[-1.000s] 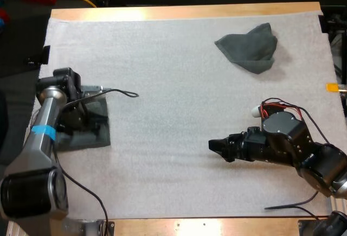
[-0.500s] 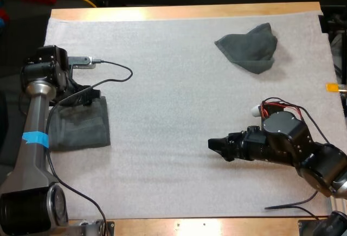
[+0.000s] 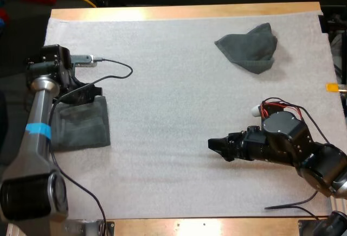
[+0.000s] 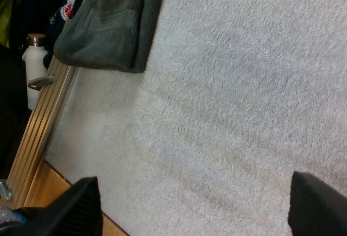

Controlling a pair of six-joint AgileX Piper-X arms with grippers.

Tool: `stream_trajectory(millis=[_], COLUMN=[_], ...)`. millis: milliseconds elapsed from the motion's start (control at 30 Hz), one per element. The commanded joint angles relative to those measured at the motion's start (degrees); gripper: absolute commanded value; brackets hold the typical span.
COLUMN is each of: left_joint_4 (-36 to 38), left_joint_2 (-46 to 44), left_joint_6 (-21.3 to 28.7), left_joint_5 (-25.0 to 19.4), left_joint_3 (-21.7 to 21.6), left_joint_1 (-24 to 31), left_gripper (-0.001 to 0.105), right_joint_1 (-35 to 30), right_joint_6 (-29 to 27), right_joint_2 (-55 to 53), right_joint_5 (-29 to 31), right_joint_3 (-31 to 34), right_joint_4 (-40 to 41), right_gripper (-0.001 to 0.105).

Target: Pick towel from pile, fold and stack

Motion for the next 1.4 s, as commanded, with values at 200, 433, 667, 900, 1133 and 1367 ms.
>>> stream_trajectory(millis=[200, 433, 667, 900, 1133, 1367], left_joint_4=[1.39, 1.39, 3.08, 6.59, 8.28, 10.92], left_joint_2=[4.53, 8.51, 8.54, 3.71, -6.51, -17.28], left_joint_6=[-0.84, -1.25, -0.72, -0.29, -0.29, -0.29], left_joint_5=[4.17, 4.17, 4.17, 5.32, 10.53, 12.26], left_joint_3=[-0.31, -0.31, -1.63, -5.63, -5.98, -5.98], left_joint_1=[-0.1, -0.1, -0.1, -0.1, -0.1, -0.1], left_gripper=[0.069, 0.069, 0.069, 0.069, 0.069, 0.069], right_joint_1=[0.11, 0.11, 0.11, 0.11, 0.11, -0.17], right_joint_6=[-0.34, -0.34, -0.34, -0.34, -0.36, -4.07], right_joint_2=[-0.38, -0.38, -0.38, -0.38, -0.38, -0.38], right_joint_5=[-0.57, -0.57, -0.57, -0.57, -0.57, 2.72], right_joint_3=[-0.32, -0.32, -0.32, -0.32, -0.32, -0.32], right_joint_4=[-0.42, -0.42, -0.42, -0.42, -0.43, -1.71], right_gripper=[0.069, 0.069, 0.069, 0.069, 0.069, 0.069])
